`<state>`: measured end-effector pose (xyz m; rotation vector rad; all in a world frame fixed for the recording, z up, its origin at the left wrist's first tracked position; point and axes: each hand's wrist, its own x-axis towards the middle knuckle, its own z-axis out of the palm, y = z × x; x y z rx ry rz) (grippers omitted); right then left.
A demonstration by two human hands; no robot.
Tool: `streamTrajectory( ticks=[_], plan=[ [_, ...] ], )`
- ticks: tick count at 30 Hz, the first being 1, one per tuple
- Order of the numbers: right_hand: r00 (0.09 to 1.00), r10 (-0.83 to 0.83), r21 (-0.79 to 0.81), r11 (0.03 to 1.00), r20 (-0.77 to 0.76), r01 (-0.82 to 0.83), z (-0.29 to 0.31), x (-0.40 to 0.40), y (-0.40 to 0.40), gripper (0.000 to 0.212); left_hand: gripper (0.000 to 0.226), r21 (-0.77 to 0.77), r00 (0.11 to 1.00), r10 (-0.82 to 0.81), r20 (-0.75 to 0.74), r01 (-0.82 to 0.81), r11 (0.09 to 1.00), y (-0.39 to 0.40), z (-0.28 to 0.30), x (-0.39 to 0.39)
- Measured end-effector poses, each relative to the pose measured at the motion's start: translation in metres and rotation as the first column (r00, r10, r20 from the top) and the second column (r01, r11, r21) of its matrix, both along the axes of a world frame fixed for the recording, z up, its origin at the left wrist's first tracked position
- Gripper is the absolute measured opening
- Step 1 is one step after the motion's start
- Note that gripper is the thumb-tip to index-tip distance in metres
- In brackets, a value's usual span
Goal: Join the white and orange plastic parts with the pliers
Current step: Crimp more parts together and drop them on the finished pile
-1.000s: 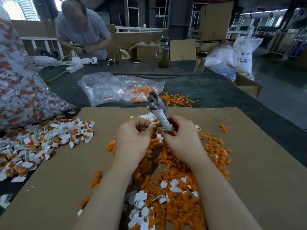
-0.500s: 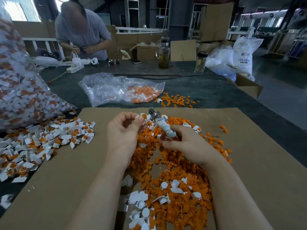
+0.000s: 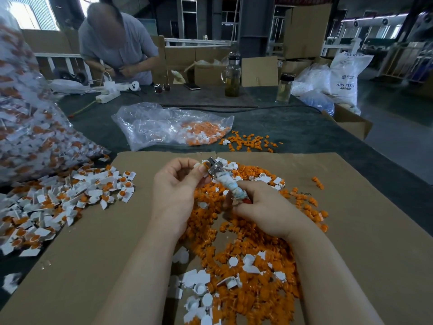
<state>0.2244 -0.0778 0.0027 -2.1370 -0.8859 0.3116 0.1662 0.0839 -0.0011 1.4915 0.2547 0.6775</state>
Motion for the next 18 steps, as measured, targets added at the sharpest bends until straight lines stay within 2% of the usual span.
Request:
streamTrajectory(
  ticks=[7,10,13,15,18],
  plan=[
    [1.000,-0.021,-0.009,1.000,0.020,0.021,-0.004,0.003,0.004,0.034,0.010,-0.049,1.000,0.002,0.011,-0.002,0.999,0.003,-0.006,0.004],
    [0.997,-0.030,-0.026,0.999,0.070,0.032,-0.006,0.003,0.005,0.026,0.006,-0.102,1.000,-0.020,-0.014,0.019,0.995,0.006,-0.007,0.005],
    [0.986,-0.077,-0.023,0.996,0.147,0.081,-0.011,0.004,0.008,0.008,0.004,-0.281,0.998,-0.008,-0.056,-0.008,0.960,0.011,-0.006,0.006],
    [0.978,-0.136,-0.012,0.990,0.160,0.140,-0.014,0.006,0.009,0.006,0.009,-0.495,0.996,0.048,-0.072,-0.078,0.865,0.022,-0.005,0.003],
    [0.947,-0.268,0.020,0.963,0.178,0.269,-0.017,0.011,0.007,0.009,0.020,-0.810,0.982,0.176,-0.064,-0.154,0.565,0.048,-0.003,-0.002]
  ],
)
